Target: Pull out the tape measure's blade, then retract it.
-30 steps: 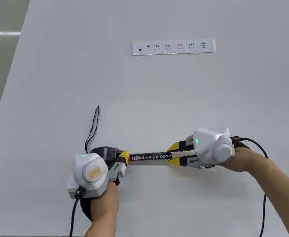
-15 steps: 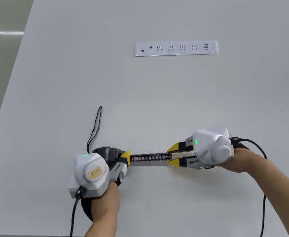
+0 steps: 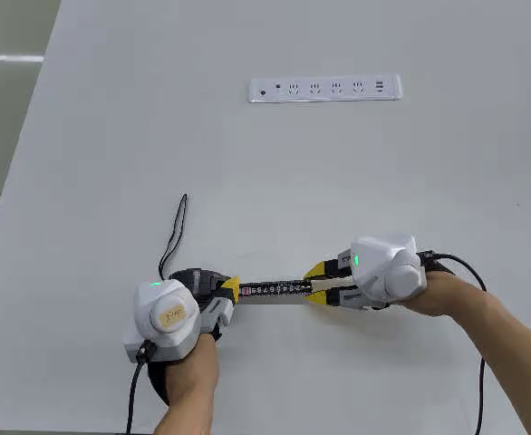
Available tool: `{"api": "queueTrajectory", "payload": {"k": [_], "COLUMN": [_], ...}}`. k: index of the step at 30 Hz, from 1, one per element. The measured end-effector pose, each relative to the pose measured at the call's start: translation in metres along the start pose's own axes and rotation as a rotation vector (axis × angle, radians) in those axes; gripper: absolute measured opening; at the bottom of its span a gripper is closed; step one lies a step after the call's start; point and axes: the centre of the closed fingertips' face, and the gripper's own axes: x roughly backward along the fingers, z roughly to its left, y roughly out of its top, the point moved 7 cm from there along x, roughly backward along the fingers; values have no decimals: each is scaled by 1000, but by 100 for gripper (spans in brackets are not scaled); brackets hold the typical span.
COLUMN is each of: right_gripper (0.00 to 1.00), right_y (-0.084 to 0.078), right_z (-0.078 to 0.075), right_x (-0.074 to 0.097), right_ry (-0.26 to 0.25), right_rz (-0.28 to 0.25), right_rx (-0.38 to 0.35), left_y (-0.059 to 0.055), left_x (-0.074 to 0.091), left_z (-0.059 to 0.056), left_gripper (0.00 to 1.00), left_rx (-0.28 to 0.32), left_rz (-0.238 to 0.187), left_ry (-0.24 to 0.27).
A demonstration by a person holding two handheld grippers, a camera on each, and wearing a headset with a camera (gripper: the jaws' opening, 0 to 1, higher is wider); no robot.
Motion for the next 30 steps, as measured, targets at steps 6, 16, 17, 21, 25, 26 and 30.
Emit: {"api": "queueTrajectory", "payload": {"k": [6, 16, 17, 21, 25, 26, 30], "right_gripper": [13, 13, 13, 13, 13, 13, 13], "right_y": [2, 5, 5, 7, 8, 8, 9], "right_z": [0, 0, 0, 0, -1, 0, 0], "right_x": [-3, -6, -6, -8, -9, -9, -11], "right_ry": [4, 7, 8, 10, 11, 12, 13], "right_rz": [0, 2, 1, 0, -1, -1, -3], "right_rx": [3, 2, 1, 4, 3, 3, 6], "left_y": [0, 0, 1, 1, 1, 1, 1], "left_x": [0, 0, 0, 0, 0, 0, 0], "left_z": [1, 2, 3, 3, 4, 4, 4], "left_gripper": [65, 65, 65, 65, 65, 65, 65], "left_rx": [5, 11, 12, 13, 14, 14, 19], "left_rz": [1, 0, 1, 3, 2, 2, 2], "left_ry": [-5, -14, -15, -16, -17, -17, -22]}}
